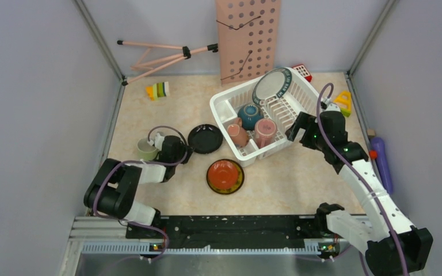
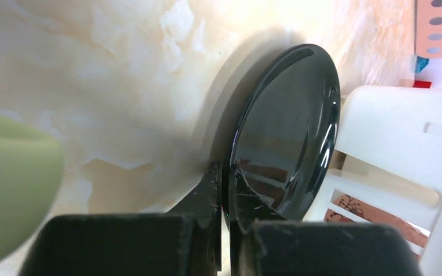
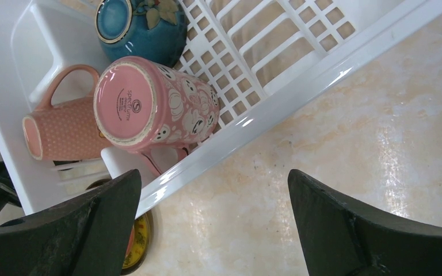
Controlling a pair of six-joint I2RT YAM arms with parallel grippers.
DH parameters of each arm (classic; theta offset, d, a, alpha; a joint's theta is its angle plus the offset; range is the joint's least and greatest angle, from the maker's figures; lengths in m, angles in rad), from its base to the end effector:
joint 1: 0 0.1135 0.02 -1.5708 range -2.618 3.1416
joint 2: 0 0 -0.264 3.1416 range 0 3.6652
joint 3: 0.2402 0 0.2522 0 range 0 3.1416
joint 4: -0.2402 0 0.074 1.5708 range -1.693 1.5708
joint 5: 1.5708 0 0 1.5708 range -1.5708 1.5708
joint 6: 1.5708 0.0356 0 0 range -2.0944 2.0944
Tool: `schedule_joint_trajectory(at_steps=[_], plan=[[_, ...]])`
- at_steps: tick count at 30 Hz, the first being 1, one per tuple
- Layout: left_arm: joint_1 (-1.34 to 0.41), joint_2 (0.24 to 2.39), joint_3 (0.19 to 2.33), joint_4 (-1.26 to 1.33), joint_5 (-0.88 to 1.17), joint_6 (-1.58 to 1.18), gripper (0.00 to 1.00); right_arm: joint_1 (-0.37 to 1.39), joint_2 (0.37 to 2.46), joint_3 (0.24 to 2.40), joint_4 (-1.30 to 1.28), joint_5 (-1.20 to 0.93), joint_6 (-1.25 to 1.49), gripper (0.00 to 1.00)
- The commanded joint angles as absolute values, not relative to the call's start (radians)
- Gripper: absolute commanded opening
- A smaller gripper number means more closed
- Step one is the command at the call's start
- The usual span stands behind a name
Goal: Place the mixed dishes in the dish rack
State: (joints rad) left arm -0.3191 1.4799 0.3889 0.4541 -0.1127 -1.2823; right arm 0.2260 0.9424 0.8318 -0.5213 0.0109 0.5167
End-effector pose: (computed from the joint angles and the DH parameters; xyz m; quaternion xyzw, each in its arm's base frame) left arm 0.2389 -0.0747 0.1218 -0.4354 0.7784 -0.2876 0.3490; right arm 0.1982 0.0452 0.2949 0.1316 0.8820 0.1596 0.4233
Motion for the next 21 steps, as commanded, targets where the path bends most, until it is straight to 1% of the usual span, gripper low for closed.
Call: schedule_joint_trajectory(at_steps=[1,8,11,14,18,21], plan=[[-0.305,1.4,0.396,0.265,-0.169,-1.259,0.0,0.223,0.917,0.888,-0.518,0.013,0.517,0.96],[-0.305,1.126,0.53,-0.069,-0.283,-1.055,0.0,0.223,0.919,0.917,-0.512,0.003,0.509,0.96],[-0.305,1.031,0.6,-0.16,-0.301,-0.943,0.0,0.223,0.931,0.941,-0.507,0.003,0.505,0.96],[-0.306,0.978,0.691,-0.223,-0.236,-0.804,0.0,0.222,0.946,0.968,-0.502,-0.039,0.503,0.96],[-0.308,0.953,0.805,-0.331,-0.215,-0.737,0.0,0.223,0.951,0.983,-0.489,-0.054,0.504,0.96],[-0.31,0.939,0.847,-0.341,-0.189,-0.696,0.0,0.224,0.947,0.984,-0.484,-0.056,0.509,0.96]])
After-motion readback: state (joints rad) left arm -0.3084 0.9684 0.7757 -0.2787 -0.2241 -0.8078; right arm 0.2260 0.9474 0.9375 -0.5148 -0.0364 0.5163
